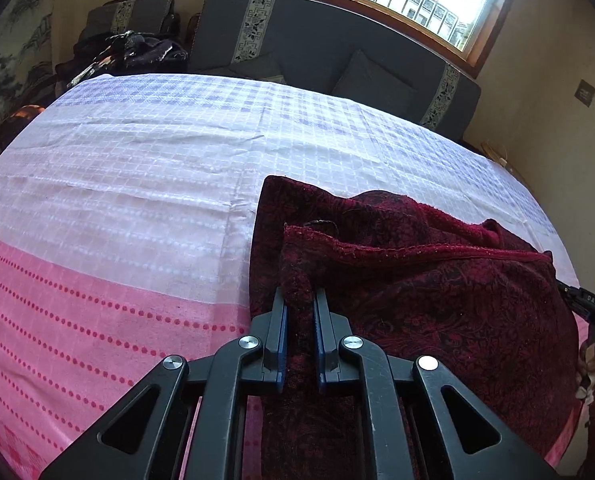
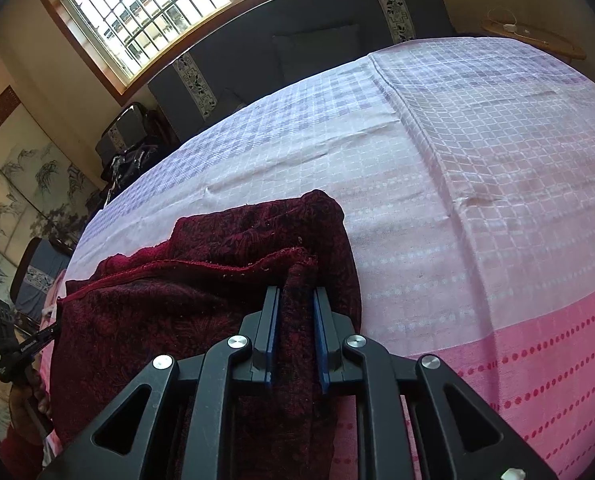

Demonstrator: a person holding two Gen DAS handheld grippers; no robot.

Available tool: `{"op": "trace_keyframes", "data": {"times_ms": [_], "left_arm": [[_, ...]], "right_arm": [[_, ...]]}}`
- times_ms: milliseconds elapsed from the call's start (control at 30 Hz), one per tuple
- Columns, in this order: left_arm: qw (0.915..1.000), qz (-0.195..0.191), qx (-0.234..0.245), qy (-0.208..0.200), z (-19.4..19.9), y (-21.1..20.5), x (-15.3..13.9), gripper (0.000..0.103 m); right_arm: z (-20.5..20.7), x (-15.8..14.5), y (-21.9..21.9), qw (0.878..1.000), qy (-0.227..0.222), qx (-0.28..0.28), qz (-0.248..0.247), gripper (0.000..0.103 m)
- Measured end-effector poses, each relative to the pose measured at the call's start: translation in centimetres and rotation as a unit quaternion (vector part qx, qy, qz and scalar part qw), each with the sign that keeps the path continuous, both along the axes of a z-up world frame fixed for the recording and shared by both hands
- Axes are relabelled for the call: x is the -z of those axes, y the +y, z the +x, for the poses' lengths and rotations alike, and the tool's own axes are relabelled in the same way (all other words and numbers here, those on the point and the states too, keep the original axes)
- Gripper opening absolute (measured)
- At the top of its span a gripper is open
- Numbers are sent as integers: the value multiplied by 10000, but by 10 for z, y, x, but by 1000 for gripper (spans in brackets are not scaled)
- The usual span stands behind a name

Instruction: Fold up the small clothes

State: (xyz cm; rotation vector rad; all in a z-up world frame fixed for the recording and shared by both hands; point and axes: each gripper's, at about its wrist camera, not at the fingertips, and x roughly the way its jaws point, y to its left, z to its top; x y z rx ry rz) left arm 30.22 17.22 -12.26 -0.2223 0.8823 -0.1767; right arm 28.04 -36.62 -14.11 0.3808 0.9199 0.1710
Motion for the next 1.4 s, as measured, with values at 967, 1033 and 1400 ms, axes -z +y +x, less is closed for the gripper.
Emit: {"op": "trace_keyframes", "data": {"times_ms": [967,1033,1400], "left_arm": [[9919,-856,933,-91,-165,-78,4,35],[9914,-843,994,-136,-163,-76,6,33],[9883,-460,1325,-593,-192,-113,-18,33]], "right_arm": [[-153,1,68,9946,-127,-1034,31,21],[-152,1,67,9945,-73,-1046,55,21],[-163,-37,117,9869,-591,-1500,62,27]]}}
